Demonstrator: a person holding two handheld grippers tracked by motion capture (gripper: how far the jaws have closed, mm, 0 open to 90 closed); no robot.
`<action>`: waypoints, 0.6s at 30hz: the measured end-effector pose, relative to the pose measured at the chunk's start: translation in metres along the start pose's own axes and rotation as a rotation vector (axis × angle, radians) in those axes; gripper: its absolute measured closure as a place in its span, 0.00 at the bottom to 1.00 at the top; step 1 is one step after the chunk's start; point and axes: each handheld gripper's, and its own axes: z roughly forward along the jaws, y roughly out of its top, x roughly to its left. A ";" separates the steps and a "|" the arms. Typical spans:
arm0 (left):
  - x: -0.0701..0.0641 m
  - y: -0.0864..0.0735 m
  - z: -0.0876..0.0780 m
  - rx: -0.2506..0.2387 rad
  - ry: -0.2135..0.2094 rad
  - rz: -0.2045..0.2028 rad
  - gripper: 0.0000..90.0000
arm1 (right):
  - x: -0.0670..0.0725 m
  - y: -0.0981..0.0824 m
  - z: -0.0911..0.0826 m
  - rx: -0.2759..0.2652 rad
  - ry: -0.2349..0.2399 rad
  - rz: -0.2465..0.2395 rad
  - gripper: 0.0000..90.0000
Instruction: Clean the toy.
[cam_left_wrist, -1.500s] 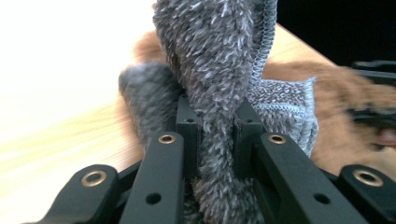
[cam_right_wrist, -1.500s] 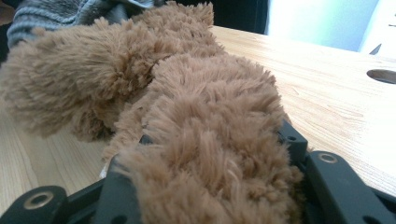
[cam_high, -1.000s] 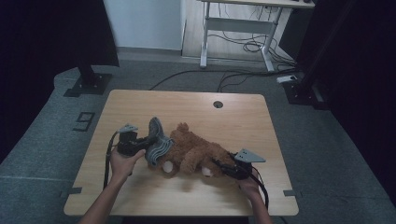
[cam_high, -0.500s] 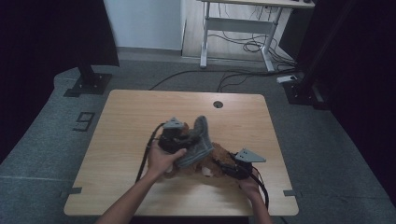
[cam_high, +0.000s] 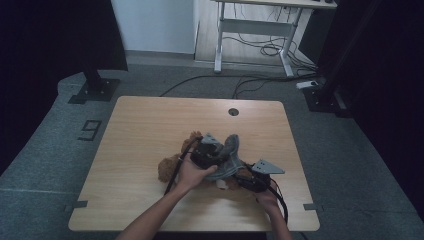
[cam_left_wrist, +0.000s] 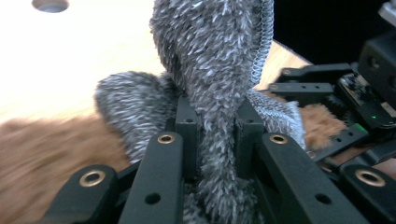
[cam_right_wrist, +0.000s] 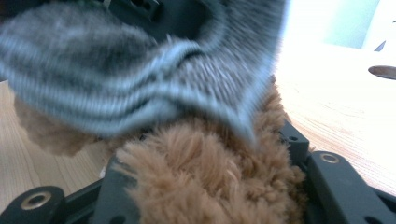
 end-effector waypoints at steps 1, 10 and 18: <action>0.003 -0.001 -0.004 -0.007 0.005 -0.006 0.85 | 0.000 0.000 0.001 -0.002 -0.002 -0.001 0.56; 0.042 -0.017 -0.054 -0.066 0.084 -0.053 0.85 | 0.000 0.000 0.001 -0.004 -0.001 0.005 0.56; 0.080 -0.051 -0.083 -0.097 0.136 -0.150 0.85 | 0.000 0.000 0.001 -0.005 0.000 0.008 0.56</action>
